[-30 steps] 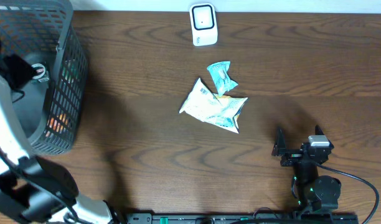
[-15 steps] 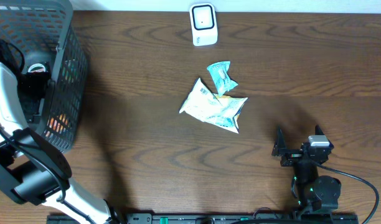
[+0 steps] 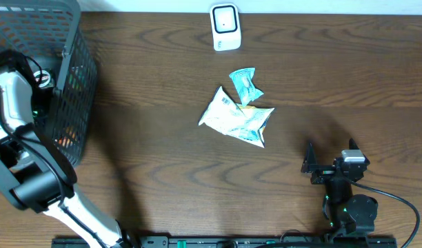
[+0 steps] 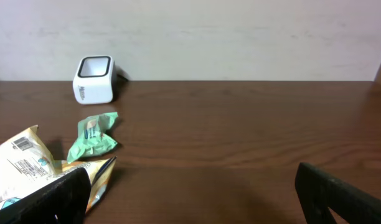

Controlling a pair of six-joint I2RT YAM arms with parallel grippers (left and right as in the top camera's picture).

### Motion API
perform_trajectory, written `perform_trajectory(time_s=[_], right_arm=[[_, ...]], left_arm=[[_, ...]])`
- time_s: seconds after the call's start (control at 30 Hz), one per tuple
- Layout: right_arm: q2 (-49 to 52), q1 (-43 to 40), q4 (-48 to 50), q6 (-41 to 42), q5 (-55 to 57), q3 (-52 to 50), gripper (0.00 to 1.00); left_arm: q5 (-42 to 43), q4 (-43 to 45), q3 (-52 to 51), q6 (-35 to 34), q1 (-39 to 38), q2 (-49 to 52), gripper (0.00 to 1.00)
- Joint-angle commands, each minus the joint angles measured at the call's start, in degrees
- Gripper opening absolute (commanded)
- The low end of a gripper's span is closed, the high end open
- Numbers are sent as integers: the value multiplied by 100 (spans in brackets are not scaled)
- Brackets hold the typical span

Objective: Scan the item barcode
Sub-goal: 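Reach the left gripper into the basket and grasp the orange Kleenex pack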

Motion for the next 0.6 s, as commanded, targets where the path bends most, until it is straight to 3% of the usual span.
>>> perform_trajectory(time_s=[0.0, 0.13, 0.3, 0.43, 0.53, 0.57], right_arm=[[-31, 28, -26, -46, 4, -9, 99], [-31, 28, -24, -46, 4, -9, 99], [-31, 28, -24, -46, 4, -9, 99], [-31, 28, -24, -46, 4, -9, 99], [-31, 28, -24, -46, 4, -9, 99], [-31, 28, -24, -46, 4, -11, 99]], left_arm=[[-348, 37, -61, -90, 2, 258, 99], [-356, 50, -63, -90, 2, 503, 83], [-376, 68, -63, -70, 2, 691, 74], [-376, 87, -61, 105, 2, 723, 35], [-374, 149, -52, 393, 2, 713, 20], [-374, 166, -48, 490, 11, 710, 10]])
